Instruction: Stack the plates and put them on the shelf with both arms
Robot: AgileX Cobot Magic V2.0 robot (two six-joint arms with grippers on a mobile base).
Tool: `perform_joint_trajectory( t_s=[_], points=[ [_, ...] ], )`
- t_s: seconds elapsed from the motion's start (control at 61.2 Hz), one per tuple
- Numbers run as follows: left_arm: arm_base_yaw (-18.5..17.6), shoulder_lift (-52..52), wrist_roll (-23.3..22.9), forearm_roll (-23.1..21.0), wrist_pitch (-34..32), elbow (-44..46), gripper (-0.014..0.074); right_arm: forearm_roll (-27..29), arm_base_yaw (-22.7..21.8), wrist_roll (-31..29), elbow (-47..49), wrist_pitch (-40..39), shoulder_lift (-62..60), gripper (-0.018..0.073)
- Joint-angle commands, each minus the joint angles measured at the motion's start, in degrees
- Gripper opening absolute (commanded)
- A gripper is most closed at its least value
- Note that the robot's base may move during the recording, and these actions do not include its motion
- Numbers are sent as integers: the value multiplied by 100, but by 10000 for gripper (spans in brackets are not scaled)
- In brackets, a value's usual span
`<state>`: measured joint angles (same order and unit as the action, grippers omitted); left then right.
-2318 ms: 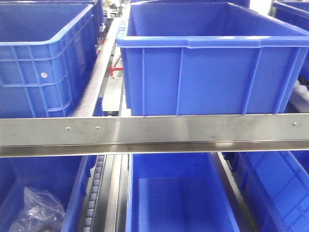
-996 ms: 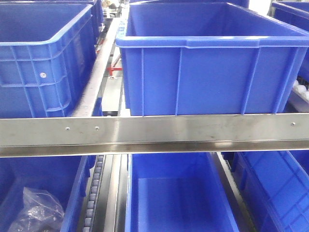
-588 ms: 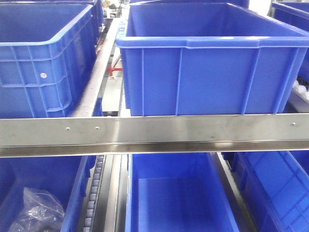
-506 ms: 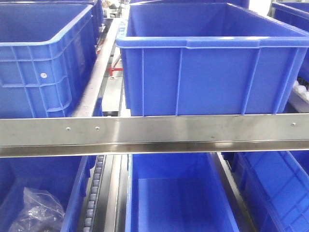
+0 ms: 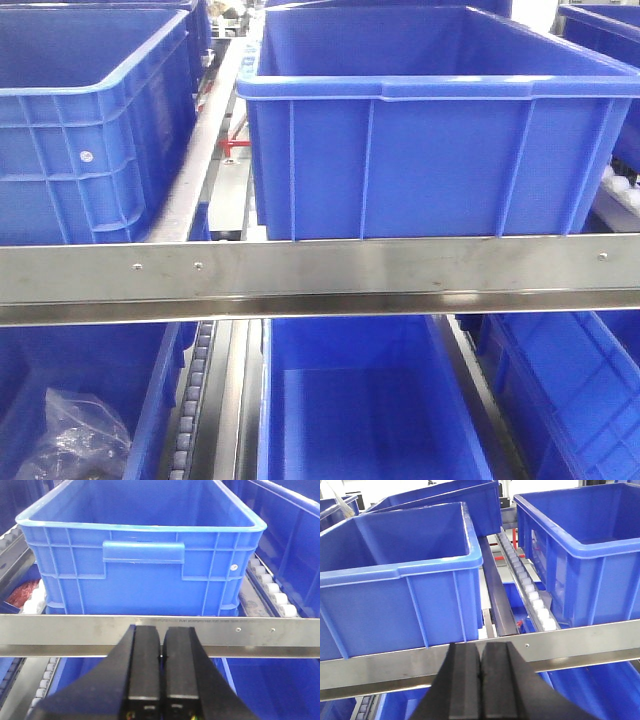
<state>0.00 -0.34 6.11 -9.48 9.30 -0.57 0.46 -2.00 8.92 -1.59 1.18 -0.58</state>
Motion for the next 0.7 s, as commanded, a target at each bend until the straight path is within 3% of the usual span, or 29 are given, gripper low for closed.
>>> perform_joint_trajectory(
  t_s=[0.0,0.245,0.441,0.686],
  points=[
    [9,-111,-18,-21,-562,-126,86,11,-33,-46,91,-464,-123,56],
    [9,-111,-65,-45,-682,-126,86,11,-33,-46,91,-464,-123,56],
    [9,-111,-1479,1446,-869,-126,85,11,-33,-46,91,-464,-123,56],
    [9,-111,-1550,1602,-869,-126,86,11,-33,-46,91,-464,-123,56]
  ],
)
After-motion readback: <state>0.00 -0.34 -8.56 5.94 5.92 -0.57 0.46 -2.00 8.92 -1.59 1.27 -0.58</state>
